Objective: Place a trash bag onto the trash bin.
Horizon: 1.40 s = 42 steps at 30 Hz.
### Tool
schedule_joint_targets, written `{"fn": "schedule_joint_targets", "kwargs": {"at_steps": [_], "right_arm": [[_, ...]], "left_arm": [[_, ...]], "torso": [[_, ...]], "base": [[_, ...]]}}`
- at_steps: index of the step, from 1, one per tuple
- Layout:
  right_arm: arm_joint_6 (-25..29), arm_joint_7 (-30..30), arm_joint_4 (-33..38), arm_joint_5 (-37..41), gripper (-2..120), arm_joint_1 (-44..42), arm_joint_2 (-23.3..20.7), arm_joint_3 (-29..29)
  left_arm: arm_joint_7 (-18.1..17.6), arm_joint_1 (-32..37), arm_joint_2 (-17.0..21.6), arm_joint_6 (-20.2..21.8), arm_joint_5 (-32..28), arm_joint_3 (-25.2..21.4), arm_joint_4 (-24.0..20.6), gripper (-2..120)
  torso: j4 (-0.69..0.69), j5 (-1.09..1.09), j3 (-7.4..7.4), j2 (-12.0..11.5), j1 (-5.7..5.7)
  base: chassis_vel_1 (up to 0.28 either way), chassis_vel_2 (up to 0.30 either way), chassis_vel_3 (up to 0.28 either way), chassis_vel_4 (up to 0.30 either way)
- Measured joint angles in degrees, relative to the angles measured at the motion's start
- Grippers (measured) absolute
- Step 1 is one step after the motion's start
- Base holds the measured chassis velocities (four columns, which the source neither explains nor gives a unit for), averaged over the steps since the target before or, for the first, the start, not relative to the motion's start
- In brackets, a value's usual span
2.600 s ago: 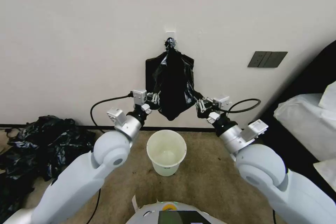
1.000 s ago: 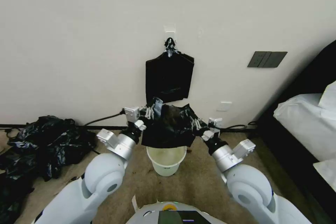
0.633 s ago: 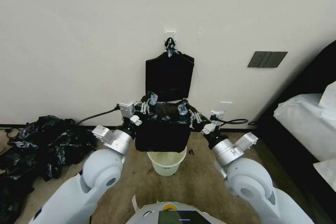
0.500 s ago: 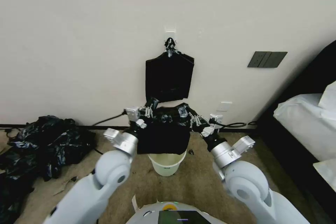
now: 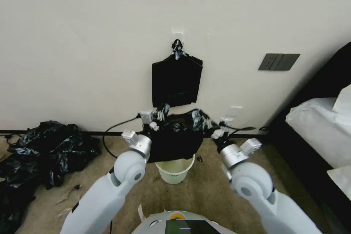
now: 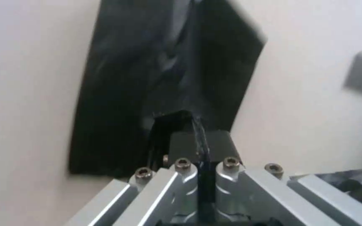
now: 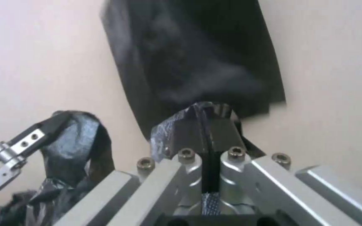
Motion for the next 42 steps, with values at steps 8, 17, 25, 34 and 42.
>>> {"fn": "schedule_joint_targets", "kwargs": {"at_steps": [8,17,25,34,42], "right_arm": [[0.8,0.3,-4.2,-5.5,0,-7.1,5.2,-2.2],[-2.3,4.3,-3.3,-11.3,0,-14.1,8.5,-3.1],[-9.3,9.6,-3.5,-10.0,0,-15.9,9.3,-2.9],[-17.8,12.4,-1.7,-5.9,0,-16.9,7.3,-2.8],[-23.0,13.0,-1.5,-2.8,0,-15.4,5.2,-2.8]], "left_arm": [[-0.1,9.7,-2.9,-3.1,6.0,-0.1,1.8,0],[-2.7,25.7,-4.3,-3.7,11.4,-2.6,-5.0,0],[-3.6,34.8,-4.9,-4.1,14.0,-4.0,-6.4,0],[-5.3,42.8,-2.4,-2.1,14.8,-5.2,-10.9,0],[-9.2,46.2,0.3,3.6,13.3,-7.2,-11.4,0]], "torso": [[-0.01,0.01,0.00,0.0,0.00],[0.00,0.02,-0.01,0.0,0.00],[0.00,0.01,-0.01,0.0,0.00],[0.00,0.01,-0.01,0.0,0.00],[0.00,0.01,0.00,0.0,0.00]], "base": [[0.000,0.000,0.000,0.000],[0.000,0.000,0.000,0.000],[0.000,0.000,0.000,0.000],[0.000,0.000,0.000,0.000],[0.000,0.000,0.000,0.000]]}}
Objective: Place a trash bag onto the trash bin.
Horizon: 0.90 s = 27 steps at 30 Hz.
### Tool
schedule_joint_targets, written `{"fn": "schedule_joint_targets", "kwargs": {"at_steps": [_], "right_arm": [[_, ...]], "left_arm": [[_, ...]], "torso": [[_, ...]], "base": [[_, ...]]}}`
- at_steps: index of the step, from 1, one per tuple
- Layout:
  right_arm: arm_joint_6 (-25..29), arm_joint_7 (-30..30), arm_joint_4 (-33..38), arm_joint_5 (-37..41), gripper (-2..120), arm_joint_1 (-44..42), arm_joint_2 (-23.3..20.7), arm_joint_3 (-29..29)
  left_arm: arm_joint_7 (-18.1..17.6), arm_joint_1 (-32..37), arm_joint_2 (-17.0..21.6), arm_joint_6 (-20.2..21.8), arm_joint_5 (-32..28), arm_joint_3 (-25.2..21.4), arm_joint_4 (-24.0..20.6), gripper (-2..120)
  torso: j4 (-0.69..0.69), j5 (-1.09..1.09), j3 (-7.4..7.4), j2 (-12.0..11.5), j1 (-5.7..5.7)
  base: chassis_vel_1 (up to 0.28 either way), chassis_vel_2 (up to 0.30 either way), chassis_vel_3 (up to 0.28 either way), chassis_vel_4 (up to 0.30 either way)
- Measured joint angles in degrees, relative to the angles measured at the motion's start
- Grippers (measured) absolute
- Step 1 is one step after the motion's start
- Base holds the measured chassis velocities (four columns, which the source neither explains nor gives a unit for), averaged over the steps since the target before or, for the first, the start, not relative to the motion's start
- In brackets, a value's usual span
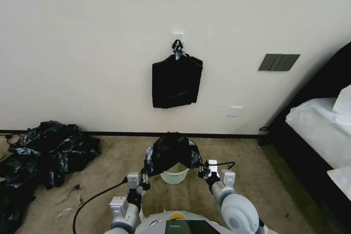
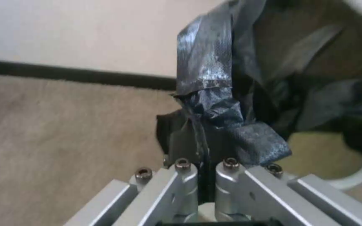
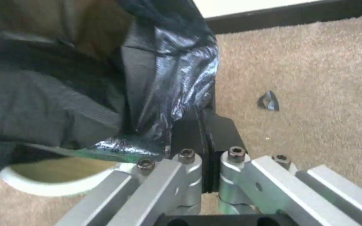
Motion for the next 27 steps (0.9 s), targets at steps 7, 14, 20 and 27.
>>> {"fn": "schedule_joint_targets", "kwargs": {"at_steps": [7,14,20,27], "right_arm": [[-3.6,0.4,-0.1,1.9,0,1.1,-1.4,0.5],[-4.5,0.4,-2.9,2.5,0,2.6,-1.7,0.2],[-4.9,-0.1,-4.8,2.7,0,3.7,-1.4,-0.4],[-5.2,-1.2,-6.8,1.4,0,4.4,-1.6,-0.8]], "left_arm": [[-1.1,0.9,2.0,5.0,-3.0,-1.3,-1.0,0],[-1.1,-1.2,3.7,7.9,-3.3,-0.7,-0.7,0],[-0.5,-4.4,5.8,10.2,-3.4,0.3,0.1,0],[0.8,-5.4,8.6,12.6,-3.4,0.4,1.2,0]], "torso": [[0.00,0.00,0.00,0.0,0.00],[0.00,0.00,0.00,0.0,0.00],[-0.01,0.00,0.00,0.0,0.00],[0.00,0.01,0.00,0.0,0.00]], "base": [[0.000,0.000,0.000,0.000],[0.000,0.000,0.000,0.000],[0.000,0.000,0.000,0.000],[0.000,0.000,0.000,0.000]]}}
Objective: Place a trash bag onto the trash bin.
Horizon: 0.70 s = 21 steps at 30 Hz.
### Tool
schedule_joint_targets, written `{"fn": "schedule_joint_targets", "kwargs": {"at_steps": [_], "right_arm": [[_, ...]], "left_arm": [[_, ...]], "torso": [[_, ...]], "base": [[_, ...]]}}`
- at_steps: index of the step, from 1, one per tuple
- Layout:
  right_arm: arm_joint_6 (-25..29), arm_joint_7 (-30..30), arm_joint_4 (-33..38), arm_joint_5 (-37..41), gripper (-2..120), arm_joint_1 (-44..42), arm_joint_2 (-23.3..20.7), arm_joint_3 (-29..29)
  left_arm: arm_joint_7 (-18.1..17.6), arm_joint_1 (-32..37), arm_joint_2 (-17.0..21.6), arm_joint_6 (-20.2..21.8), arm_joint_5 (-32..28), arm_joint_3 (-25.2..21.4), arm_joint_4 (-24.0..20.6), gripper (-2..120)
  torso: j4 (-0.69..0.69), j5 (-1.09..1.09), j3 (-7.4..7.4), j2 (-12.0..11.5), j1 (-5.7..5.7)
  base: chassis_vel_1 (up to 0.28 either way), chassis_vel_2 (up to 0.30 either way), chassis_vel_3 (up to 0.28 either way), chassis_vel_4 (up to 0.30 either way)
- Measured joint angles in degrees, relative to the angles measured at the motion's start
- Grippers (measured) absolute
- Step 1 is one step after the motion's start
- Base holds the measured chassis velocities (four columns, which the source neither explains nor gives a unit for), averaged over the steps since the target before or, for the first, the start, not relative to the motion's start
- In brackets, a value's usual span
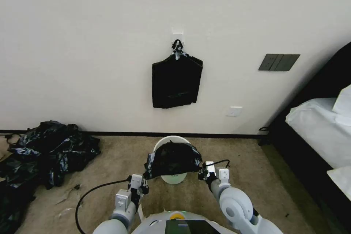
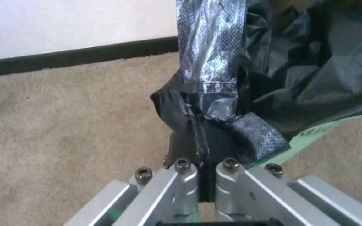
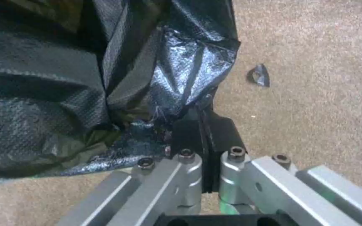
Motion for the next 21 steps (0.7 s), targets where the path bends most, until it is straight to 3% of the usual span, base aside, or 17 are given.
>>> {"fn": "schedule_joint_targets", "kwargs": {"at_steps": [11,21], "right_arm": [[-1.7,-0.7,-2.4,0.0,0,2.5,-0.8,-1.3],[-1.9,-0.7,-4.9,0.1,0,4.5,-0.4,-2.3]], "left_arm": [[1.0,-4.8,4.1,5.0,-2.6,0.8,1.4,0],[0.3,-9.0,3.9,5.7,-3.9,2.0,4.4,0]], "torso": [[0.00,0.00,0.00,0.0,0.00],[0.00,0.00,0.00,0.0,0.00]], "base": [[0.000,0.000,0.000,0.000],[0.000,0.000,0.000,0.000]]}}
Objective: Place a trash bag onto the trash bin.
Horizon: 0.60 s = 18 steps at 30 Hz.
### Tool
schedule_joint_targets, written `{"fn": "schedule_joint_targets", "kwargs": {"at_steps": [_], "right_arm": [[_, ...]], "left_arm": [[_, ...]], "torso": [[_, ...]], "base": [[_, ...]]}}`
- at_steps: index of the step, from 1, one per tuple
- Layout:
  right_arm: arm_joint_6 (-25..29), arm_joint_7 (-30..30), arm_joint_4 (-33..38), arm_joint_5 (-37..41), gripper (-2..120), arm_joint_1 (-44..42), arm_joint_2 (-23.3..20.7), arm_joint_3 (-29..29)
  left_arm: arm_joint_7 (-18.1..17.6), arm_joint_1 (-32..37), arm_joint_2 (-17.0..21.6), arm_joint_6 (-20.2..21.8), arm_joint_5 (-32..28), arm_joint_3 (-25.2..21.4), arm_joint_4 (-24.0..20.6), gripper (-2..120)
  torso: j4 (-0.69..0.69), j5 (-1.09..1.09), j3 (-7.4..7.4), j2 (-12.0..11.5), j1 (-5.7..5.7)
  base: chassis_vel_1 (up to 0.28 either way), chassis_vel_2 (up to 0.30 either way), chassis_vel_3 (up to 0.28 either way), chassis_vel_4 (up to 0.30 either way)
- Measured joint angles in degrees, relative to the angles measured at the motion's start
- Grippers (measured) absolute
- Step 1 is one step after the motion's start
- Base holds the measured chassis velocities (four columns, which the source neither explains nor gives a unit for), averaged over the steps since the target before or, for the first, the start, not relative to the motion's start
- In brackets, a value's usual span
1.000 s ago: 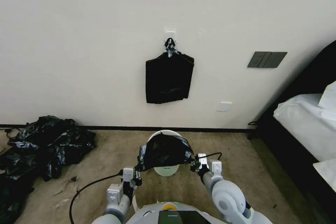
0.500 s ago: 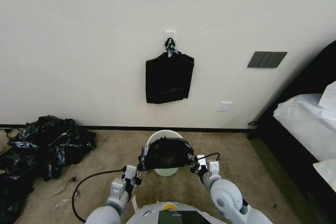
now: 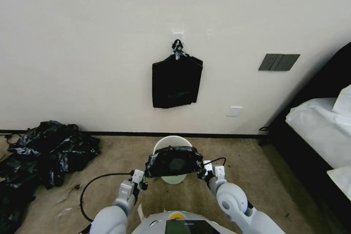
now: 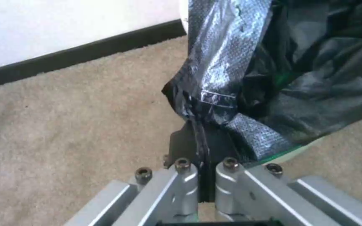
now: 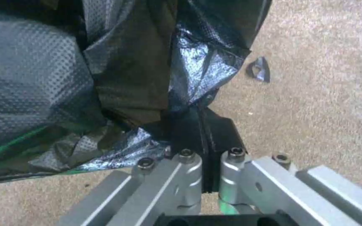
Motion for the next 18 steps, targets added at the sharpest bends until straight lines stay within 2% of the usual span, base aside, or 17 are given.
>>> {"fn": "schedule_joint_targets", "kwargs": {"at_steps": [10,18], "right_arm": [[0.4,-0.2,-2.3,-0.4,0,0.7,0.2,-0.4],[2.6,-1.6,-2.6,-2.4,0,0.4,0.3,-0.7]], "left_arm": [[-0.5,-2.0,-0.8,1.4,1.0,1.7,3.4,0],[-0.4,-3.8,-2.1,-0.3,1.8,1.2,5.5,0]], "torso": [[0.00,0.00,0.00,0.0,0.00],[0.00,0.00,0.00,0.0,0.00]], "base": [[0.000,0.000,0.000,0.000],[0.000,0.000,0.000,0.000]]}}
